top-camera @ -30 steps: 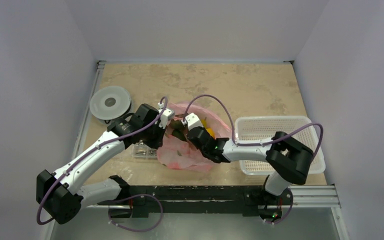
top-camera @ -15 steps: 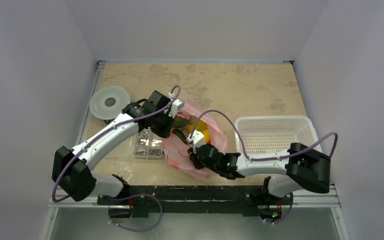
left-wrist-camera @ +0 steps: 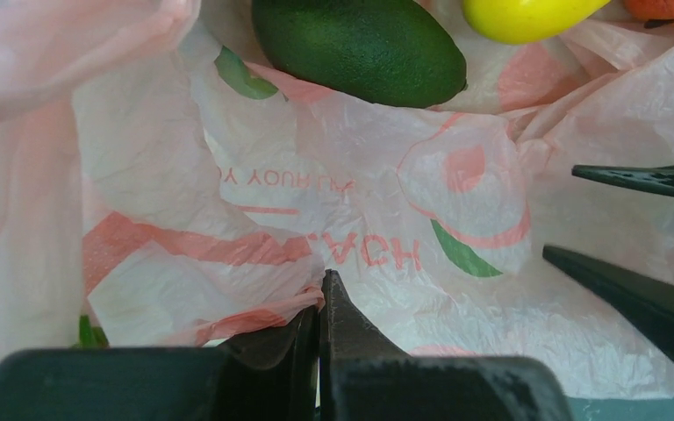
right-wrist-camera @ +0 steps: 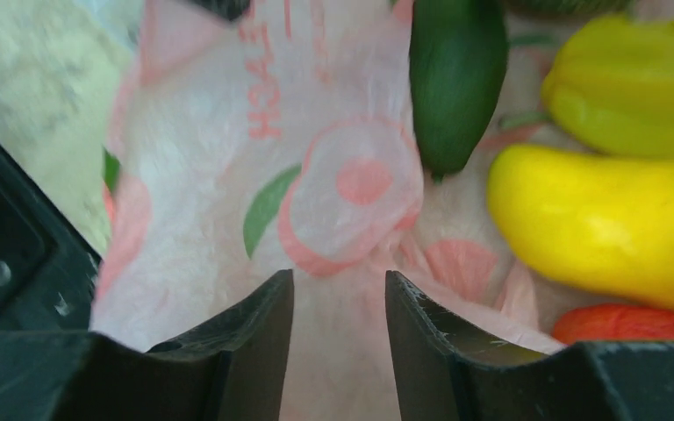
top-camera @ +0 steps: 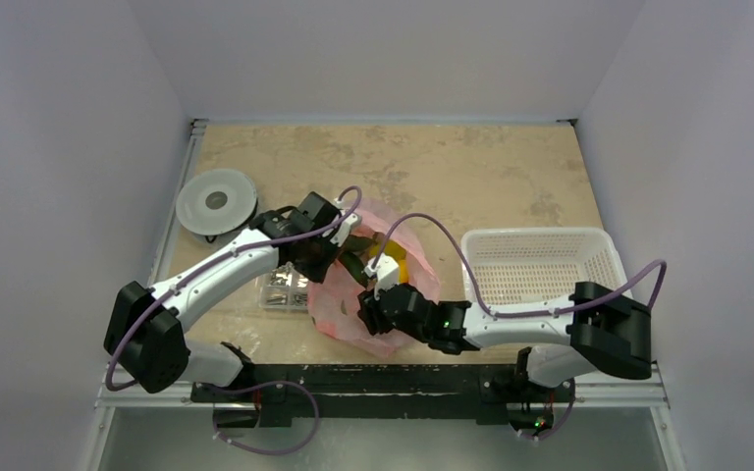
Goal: Take the fake fruits out of the plastic bag
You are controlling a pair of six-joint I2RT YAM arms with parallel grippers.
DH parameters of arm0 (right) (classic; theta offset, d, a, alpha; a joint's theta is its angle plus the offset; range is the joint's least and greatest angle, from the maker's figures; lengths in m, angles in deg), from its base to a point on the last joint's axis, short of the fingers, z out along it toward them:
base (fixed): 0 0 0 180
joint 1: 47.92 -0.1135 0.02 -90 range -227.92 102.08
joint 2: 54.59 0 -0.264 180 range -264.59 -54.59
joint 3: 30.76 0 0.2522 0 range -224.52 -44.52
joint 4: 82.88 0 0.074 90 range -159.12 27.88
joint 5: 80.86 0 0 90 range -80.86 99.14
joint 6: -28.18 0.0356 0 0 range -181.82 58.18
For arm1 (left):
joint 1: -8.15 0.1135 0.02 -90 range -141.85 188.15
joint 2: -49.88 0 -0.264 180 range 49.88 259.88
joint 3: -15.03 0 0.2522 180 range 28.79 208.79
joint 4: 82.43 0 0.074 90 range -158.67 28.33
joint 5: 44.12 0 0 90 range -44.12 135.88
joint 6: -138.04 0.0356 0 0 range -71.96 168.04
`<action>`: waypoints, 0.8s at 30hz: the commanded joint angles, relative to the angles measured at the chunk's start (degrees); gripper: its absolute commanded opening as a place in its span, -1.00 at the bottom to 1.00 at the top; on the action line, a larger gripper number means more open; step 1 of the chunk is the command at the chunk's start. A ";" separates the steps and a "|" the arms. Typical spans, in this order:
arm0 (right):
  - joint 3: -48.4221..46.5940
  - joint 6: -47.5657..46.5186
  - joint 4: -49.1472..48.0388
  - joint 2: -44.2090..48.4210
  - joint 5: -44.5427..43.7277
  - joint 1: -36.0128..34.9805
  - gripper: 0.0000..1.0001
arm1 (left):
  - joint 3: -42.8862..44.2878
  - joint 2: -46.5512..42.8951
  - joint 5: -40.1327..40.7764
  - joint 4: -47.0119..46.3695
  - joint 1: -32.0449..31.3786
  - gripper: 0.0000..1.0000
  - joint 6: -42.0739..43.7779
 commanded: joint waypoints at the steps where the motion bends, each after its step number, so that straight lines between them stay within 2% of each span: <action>1: -5.01 -0.34 -0.36 2.48 -7.59 1.35 -0.15 | -0.04 -2.24 1.94 -0.37 -0.40 -1.00 1.49; 7: -10.33 -1.13 -1.93 -3.10 -10.30 7.34 -0.21 | -0.06 -3.19 5.32 0.25 -0.66 -1.00 1.78; 14: -15.09 -8.79 -7.53 -13.46 -9.65 9.26 -0.19 | -0.30 -4.16 6.63 0.57 -1.17 -1.00 1.88; 21: -17.74 -10.99 -8.97 -18.67 -6.11 9.27 0.11 | -0.20 -3.46 6.24 0.72 -2.06 -1.00 1.88; 24: -18.23 -11.28 -9.79 -20.40 -5.60 9.28 0.31 | 0.03 -2.90 6.15 1.00 -2.34 -1.00 2.13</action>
